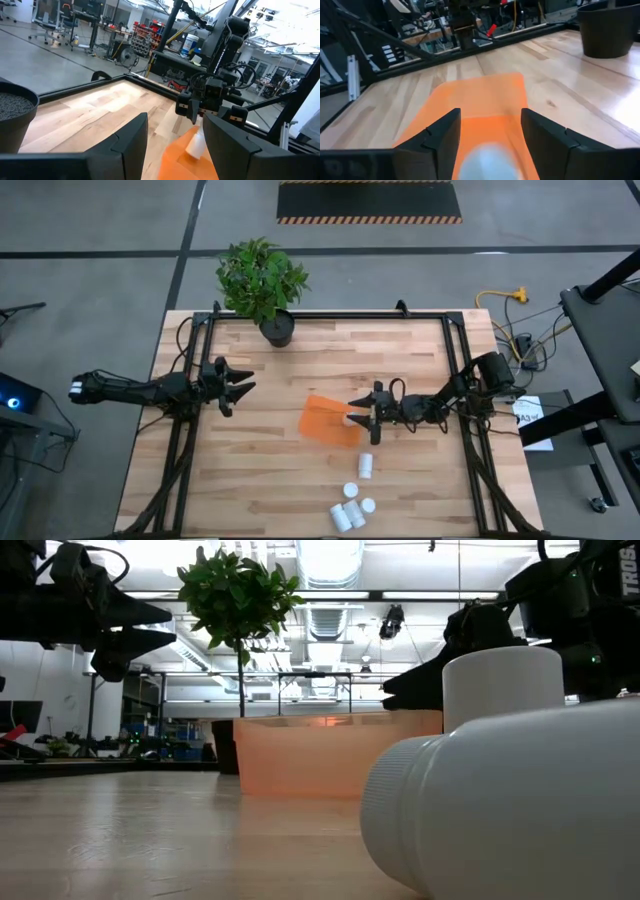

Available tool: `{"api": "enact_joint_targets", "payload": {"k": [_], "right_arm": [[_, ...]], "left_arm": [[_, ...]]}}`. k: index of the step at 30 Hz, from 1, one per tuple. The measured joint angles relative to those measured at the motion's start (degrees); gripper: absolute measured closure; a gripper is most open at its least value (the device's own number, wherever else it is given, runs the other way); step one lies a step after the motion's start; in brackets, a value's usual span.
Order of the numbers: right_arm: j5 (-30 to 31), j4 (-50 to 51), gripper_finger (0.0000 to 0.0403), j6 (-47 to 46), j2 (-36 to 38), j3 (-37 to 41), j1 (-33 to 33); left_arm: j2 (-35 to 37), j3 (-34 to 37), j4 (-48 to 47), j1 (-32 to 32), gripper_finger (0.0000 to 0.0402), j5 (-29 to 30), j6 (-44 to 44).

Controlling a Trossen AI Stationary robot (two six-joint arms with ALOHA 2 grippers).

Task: Pick and place pill bottles into a basket
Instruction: Put the white pill bottle into the orange container

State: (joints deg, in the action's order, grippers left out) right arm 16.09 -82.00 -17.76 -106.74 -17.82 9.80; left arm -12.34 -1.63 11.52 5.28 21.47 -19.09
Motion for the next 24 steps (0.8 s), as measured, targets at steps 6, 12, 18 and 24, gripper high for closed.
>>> {"api": "enact_joint_targets", "payload": {"k": [6,12,18,24], "right_arm": [[0.5,0.0,0.0222,0.7,0.0,0.0,0.0],[0.5,-0.1,0.0232,0.2,0.1,0.0,0.0],[0.3,-3.7,0.0228,-3.4,0.3,-0.8,0.0],[-7.7,-5.2,0.0218,-9.0,2.8,-1.8,0.1]], "left_arm": [[0.0,0.0,0.0,0.0,0.0228,0.0,0.0],[0.0,0.0,0.0,0.0,0.0228,0.0,0.0],[0.0,0.0,0.0,0.0,0.0228,0.0,0.0],[0.1,0.0,0.0,0.0,0.0228,0.0,0.0]]}}
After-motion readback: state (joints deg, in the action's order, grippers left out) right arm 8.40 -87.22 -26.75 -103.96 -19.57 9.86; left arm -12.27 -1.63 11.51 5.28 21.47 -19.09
